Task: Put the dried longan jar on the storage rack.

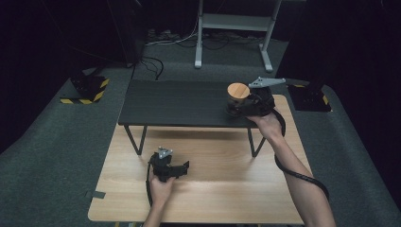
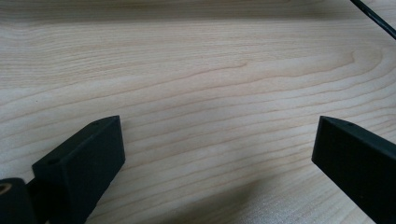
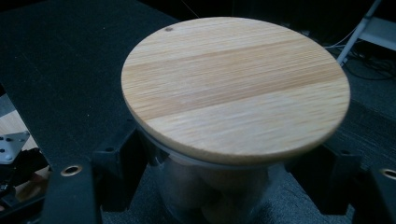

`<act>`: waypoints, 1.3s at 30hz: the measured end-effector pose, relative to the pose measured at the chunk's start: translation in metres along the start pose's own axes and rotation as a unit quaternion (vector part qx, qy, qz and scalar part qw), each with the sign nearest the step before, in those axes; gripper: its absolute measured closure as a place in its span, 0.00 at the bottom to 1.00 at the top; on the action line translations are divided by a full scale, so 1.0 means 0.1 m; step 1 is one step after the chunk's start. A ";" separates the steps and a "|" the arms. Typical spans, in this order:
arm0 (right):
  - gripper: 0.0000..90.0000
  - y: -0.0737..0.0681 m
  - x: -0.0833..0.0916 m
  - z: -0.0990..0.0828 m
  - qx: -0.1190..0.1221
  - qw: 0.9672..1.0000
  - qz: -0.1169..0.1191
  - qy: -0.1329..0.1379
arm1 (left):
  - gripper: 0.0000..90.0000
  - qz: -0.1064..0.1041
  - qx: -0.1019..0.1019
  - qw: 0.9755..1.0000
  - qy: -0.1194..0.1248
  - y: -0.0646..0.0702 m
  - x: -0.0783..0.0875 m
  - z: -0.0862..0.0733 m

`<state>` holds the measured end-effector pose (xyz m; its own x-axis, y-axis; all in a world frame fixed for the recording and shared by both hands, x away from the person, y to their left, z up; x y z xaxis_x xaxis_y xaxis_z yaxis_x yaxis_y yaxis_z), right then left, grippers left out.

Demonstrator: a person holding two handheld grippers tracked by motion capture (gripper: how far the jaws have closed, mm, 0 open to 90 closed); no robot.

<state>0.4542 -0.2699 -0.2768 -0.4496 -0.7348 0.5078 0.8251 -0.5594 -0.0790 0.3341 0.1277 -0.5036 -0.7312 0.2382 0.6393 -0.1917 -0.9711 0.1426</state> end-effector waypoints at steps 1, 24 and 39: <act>0.28 0.00 0.00 0.00 0.002 1.000 -0.001 0.001 | 0.03 0.001 0.000 1.000 0.000 0.00 0.00 0.00; 0.07 0.03 0.12 -0.27 -0.002 0.999 0.011 0.051 | 0.03 0.002 -0.002 1.000 0.000 0.01 0.00 0.00; 0.07 -0.21 0.54 -0.76 0.009 0.996 -0.002 0.086 | 0.03 0.002 -0.002 1.000 -0.001 0.01 0.00 0.00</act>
<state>0.3870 -0.3271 -0.3135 -0.5030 -0.7891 0.3525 0.8292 -0.5557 -0.0609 0.3342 0.1270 -0.5032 -0.7307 0.2344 0.6412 -0.1919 -0.9719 0.1367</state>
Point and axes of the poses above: each handheld gripper's, and its own axes: x roughly backward along the jaws, z roughly out of its top, y roughly to its right, the point moved 6 cm from there along -x, roughly forward along the jaws, and after that the axes turned 11 degrees about z, right-handed, at the moved point
